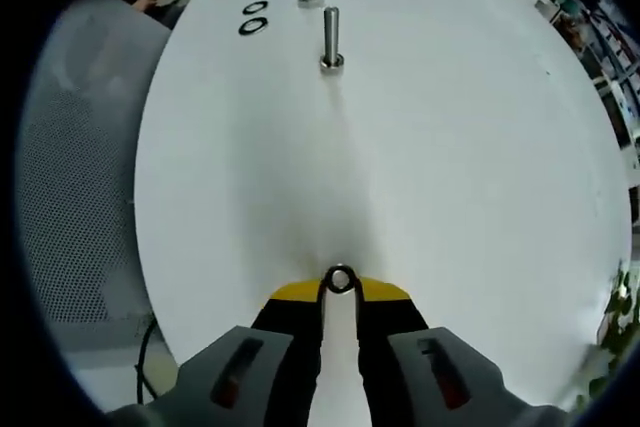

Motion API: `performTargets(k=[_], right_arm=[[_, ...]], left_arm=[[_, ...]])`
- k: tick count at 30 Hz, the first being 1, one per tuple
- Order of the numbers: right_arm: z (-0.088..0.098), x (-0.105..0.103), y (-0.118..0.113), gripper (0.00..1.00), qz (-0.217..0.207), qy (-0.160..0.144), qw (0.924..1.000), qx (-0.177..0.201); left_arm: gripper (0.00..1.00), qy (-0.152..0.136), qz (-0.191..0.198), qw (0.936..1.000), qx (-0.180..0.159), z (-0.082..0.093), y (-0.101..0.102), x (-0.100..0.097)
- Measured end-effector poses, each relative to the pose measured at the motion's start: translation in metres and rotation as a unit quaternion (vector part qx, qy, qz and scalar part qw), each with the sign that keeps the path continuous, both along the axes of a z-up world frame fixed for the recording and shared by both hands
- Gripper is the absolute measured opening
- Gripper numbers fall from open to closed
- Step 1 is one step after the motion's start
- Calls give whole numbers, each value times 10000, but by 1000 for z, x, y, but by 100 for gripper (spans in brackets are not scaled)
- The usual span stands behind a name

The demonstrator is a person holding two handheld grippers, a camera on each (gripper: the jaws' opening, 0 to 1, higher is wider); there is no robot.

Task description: Place the washer onto the threaded stud by aligning its center hole with the stud, sliding it down to the base, and recovering from edge contact or off-axis alignment until the washer reaches the visible bottom stop.

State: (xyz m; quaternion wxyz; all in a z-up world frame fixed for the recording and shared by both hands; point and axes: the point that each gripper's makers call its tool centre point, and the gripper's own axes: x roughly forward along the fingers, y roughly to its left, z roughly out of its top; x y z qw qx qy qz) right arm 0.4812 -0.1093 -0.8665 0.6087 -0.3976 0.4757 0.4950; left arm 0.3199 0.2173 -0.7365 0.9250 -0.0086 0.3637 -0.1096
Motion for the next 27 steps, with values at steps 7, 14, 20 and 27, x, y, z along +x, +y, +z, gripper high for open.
performTargets(k=[7,14,20,27], right_arm=[[18,1,12,13,188,57,9998,85],[46,2,42,13,328,112,9983,469],[61,0,61,13,594,143,9965,566],[76,1,77,13,922,82,9941,569]], left_arm=[[11,1,-6,10000,2,0,0,0],[11,-5,2,10000,3,0,0,0],[11,-3,4,10000,0,0,0,0],[11,31,-11,10000,14,-1,0,0]])
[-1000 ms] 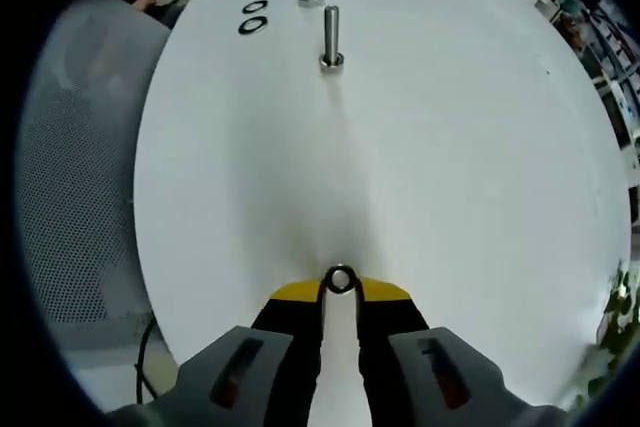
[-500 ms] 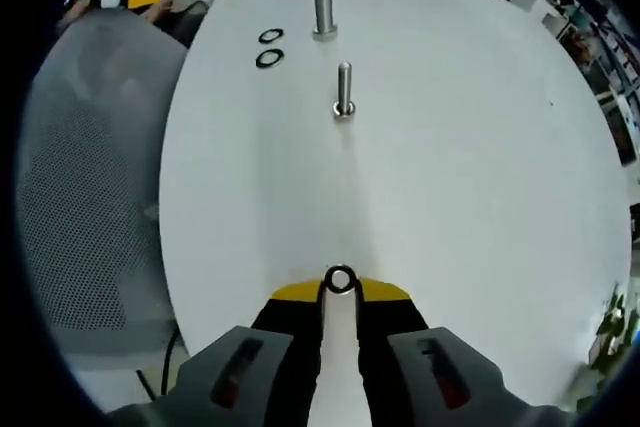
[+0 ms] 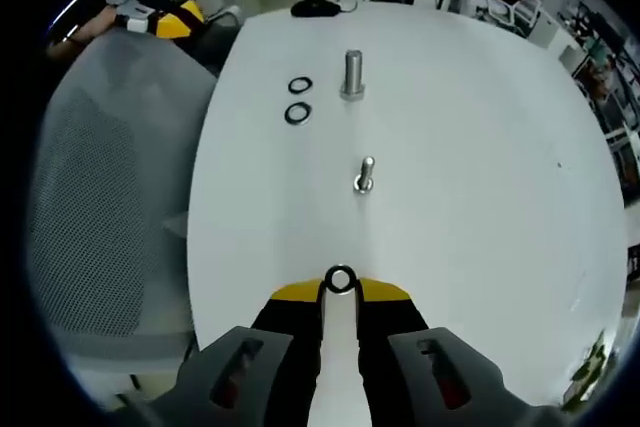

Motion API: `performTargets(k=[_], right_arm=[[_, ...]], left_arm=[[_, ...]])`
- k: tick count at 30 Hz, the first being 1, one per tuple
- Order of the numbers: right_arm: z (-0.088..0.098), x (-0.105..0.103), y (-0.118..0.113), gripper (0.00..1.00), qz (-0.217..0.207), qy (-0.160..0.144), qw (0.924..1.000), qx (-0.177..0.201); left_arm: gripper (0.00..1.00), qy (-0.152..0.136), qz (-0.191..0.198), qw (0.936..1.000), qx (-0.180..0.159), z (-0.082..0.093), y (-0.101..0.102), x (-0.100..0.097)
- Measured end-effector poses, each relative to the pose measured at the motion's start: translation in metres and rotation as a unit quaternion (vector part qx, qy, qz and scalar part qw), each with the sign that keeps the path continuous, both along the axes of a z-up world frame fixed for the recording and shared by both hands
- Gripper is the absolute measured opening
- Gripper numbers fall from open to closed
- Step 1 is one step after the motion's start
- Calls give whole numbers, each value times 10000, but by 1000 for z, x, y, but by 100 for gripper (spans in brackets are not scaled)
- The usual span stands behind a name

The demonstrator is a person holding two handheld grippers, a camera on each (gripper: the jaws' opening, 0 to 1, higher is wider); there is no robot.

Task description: Place the washer onto the threaded stud by aligning its center hole with the stud, sliding it down to the base, and recovering from edge contact or off-axis alignment until the washer reaches the visible bottom stop.

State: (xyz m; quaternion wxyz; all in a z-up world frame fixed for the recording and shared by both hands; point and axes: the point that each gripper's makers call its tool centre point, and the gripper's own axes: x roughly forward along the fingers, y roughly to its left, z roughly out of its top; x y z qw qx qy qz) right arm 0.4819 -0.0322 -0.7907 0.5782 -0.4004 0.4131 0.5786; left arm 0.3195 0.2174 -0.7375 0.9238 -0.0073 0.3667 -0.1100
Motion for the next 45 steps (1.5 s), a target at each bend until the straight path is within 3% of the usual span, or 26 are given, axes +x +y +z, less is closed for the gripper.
performTargets(k=[11,23,28,37,45], right_arm=[[25,7,19,13,471,-228,9986,-54],[23,20,33,13,561,-606,9965,-108],[19,24,42,13,345,-690,9970,115],[14,27,62,13,-429,-665,9938,777],[6,28,72,13,-717,-627,9910,936]], left_arm=[[11,34,-25,10000,11,-1,-1,-1],[11,20,-38,10000,5,0,-1,-1],[11,25,-45,10000,14,-1,-1,-1],[11,23,-31,10000,10,-1,-1,-1],[11,28,-22,10000,14,-1,0,-1]])
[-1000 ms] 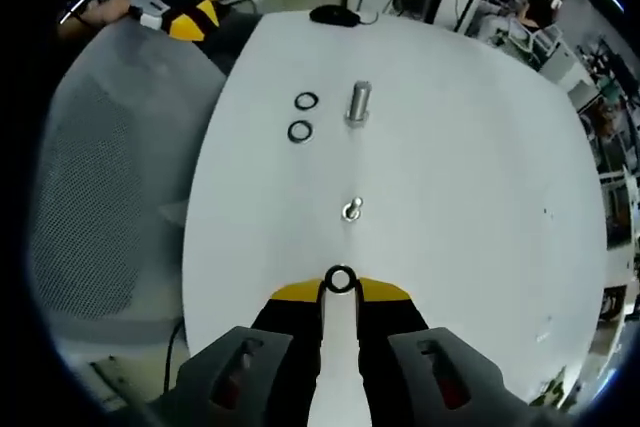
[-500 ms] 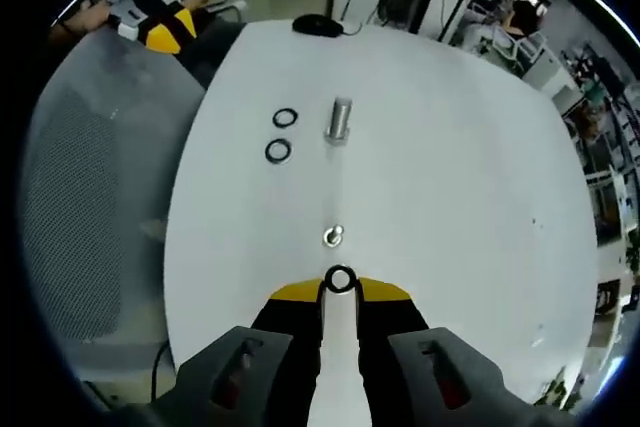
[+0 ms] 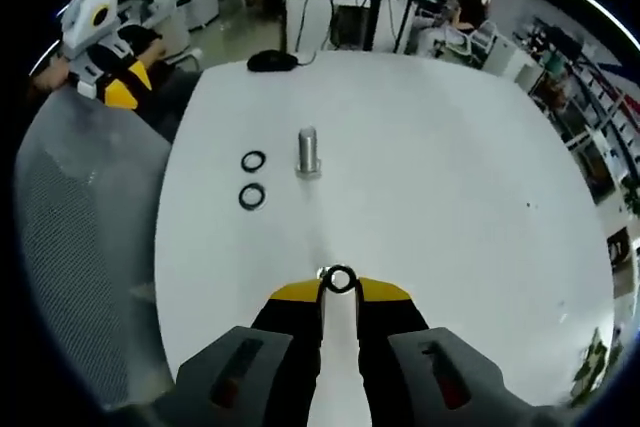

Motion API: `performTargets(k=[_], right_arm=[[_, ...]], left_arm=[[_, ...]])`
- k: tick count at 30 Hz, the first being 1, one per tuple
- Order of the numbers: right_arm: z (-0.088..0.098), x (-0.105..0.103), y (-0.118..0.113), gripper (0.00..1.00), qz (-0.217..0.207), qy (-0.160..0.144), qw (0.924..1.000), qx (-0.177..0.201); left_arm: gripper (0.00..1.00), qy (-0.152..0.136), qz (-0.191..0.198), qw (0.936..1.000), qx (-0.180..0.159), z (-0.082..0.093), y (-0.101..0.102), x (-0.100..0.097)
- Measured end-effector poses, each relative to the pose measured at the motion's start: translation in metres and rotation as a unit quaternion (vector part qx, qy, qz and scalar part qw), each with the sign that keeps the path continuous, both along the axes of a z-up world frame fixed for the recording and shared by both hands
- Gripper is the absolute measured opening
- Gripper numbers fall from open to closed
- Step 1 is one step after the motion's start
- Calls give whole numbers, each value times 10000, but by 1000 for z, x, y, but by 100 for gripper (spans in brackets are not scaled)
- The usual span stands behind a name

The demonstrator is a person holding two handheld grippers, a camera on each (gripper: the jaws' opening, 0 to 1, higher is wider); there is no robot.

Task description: Place the washer onto the threaded stud by aligning its center hole with the stud, sliding it down to the base, and recovering from edge contact or off-axis alignment until the washer reaches the visible bottom stop.

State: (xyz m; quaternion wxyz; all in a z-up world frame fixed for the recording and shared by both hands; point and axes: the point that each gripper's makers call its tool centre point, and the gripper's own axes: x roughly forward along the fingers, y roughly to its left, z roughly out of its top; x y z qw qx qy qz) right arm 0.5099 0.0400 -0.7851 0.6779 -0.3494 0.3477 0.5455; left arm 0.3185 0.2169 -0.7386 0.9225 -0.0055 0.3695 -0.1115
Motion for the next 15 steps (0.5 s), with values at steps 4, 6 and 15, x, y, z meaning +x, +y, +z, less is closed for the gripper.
performTargets(k=[4,6,15], right_arm=[[-7,-1,5,13,25,-23,10000,-65],[-9,0,8,13,15,-28,10000,-66],[-18,-1,9,13,79,50,9998,-190]], left_arm=[[11,-23,-2,10000,-19,1,-1,0],[11,-5,-1,10000,-7,0,0,0],[11,-6,5,10000,-14,0,0,0]])
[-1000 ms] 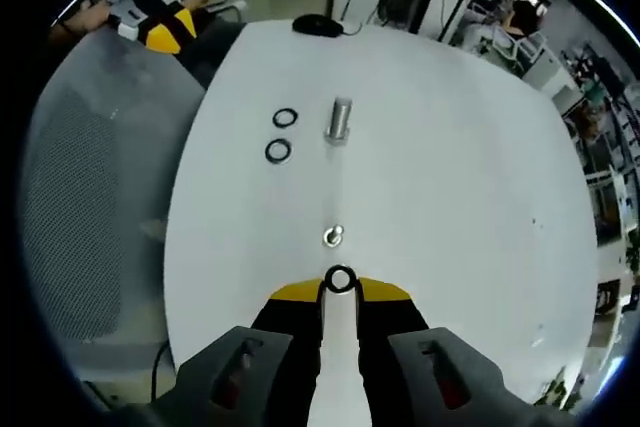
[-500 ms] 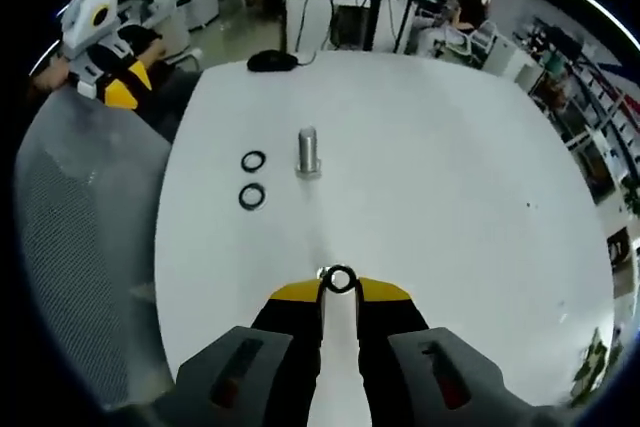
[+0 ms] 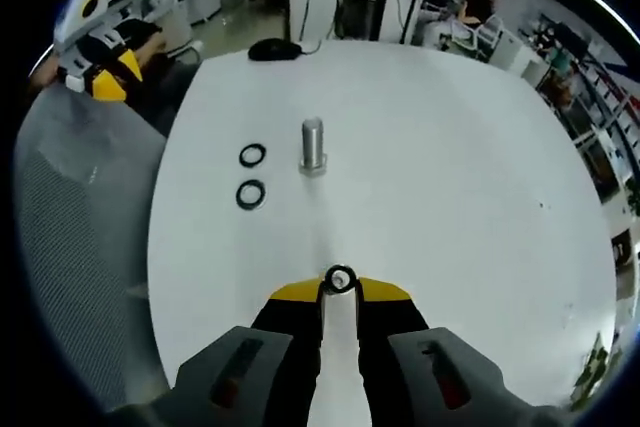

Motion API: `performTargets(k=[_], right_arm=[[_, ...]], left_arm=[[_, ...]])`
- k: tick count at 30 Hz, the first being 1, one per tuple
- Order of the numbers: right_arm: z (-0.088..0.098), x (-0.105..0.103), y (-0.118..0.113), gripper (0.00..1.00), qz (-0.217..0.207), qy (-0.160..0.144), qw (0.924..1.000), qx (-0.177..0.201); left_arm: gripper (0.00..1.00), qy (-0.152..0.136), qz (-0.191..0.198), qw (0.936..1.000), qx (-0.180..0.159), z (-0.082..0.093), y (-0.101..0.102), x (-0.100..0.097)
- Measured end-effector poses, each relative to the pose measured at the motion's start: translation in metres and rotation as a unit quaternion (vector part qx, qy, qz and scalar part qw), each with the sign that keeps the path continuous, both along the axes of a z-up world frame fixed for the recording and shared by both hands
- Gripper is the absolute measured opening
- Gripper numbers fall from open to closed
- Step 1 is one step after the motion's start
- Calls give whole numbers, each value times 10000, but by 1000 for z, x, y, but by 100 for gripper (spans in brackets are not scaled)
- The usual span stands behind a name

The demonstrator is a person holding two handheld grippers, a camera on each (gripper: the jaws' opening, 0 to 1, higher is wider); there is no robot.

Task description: Place the washer onto the threaded stud by aligning its center hole with the stud, sliding it down to the base, and recovering from edge contact or off-axis alignment until the washer reaches the visible bottom stop.

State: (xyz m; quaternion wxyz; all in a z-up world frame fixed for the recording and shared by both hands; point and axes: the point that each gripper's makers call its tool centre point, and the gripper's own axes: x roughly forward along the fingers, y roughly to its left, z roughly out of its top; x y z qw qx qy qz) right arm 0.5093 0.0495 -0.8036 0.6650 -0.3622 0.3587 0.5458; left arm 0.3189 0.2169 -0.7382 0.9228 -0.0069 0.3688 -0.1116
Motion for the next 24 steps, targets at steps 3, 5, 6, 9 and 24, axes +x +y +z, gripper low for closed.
performTargets(k=[3,5,6,9,24], right_arm=[[-3,0,0,13,5,13,10000,-35],[-2,0,0,13,-8,14,10000,-17],[-2,1,0,13,-18,16,10000,-14],[-2,1,1,13,-18,7,10000,-30],[-3,-2,2,13,2,85,10000,-20]], left_arm=[[11,1,6,10000,3,0,0,0],[11,3,4,10000,3,0,0,0],[11,4,3,10000,4,0,0,0],[11,6,2,10000,4,0,0,0],[11,5,-3,10000,3,0,0,0]])
